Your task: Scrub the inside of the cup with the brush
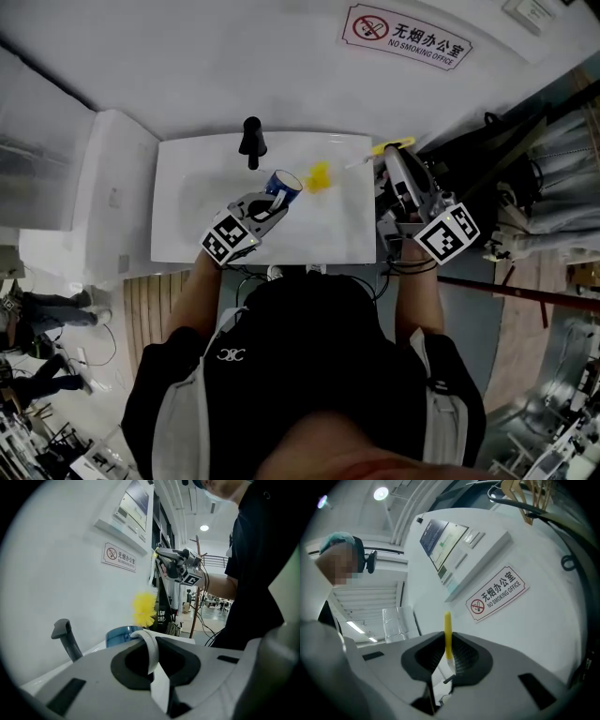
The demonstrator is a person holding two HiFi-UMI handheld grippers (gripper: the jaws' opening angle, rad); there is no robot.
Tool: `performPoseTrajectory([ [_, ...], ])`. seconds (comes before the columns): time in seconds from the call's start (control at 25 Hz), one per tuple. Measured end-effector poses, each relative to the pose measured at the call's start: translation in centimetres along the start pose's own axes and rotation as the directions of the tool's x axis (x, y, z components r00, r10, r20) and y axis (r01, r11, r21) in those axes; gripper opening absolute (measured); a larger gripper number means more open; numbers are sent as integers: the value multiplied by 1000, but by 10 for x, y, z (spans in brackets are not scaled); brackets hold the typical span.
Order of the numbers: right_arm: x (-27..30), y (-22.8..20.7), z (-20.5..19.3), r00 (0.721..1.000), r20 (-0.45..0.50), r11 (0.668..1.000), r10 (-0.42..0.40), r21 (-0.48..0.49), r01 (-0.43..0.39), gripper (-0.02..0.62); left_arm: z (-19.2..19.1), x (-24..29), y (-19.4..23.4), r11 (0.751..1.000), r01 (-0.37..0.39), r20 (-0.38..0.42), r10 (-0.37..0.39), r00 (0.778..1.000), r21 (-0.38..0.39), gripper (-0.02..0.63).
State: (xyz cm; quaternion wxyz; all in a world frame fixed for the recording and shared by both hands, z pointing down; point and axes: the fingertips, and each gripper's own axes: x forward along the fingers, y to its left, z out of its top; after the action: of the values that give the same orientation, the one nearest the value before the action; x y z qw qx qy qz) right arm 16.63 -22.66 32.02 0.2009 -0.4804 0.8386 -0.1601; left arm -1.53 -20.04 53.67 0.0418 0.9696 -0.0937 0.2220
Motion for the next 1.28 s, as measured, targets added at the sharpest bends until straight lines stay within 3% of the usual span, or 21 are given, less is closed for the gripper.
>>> performPoseTrajectory([
  [0.16,-4,-11,-14,998,-39,998,-55,-30,54,51,6,-4,7,999,-31,31,32,999,-21,37],
  [0.48,-1,-28,-77,976,-168,989,-136,-78,124,51,8,-13,18,995,-88,60,91,994,-56,37],
  [0.84,4,-25,-105,959,-240,985,-150,-115,126,51,2,-17,21,989,-112,64,118,991,-91,37],
  [1.28,7,-21,-111,958,-254,989,-135,-99,113,51,-8,-18,22,985,-112,61,121,991,-133,37],
])
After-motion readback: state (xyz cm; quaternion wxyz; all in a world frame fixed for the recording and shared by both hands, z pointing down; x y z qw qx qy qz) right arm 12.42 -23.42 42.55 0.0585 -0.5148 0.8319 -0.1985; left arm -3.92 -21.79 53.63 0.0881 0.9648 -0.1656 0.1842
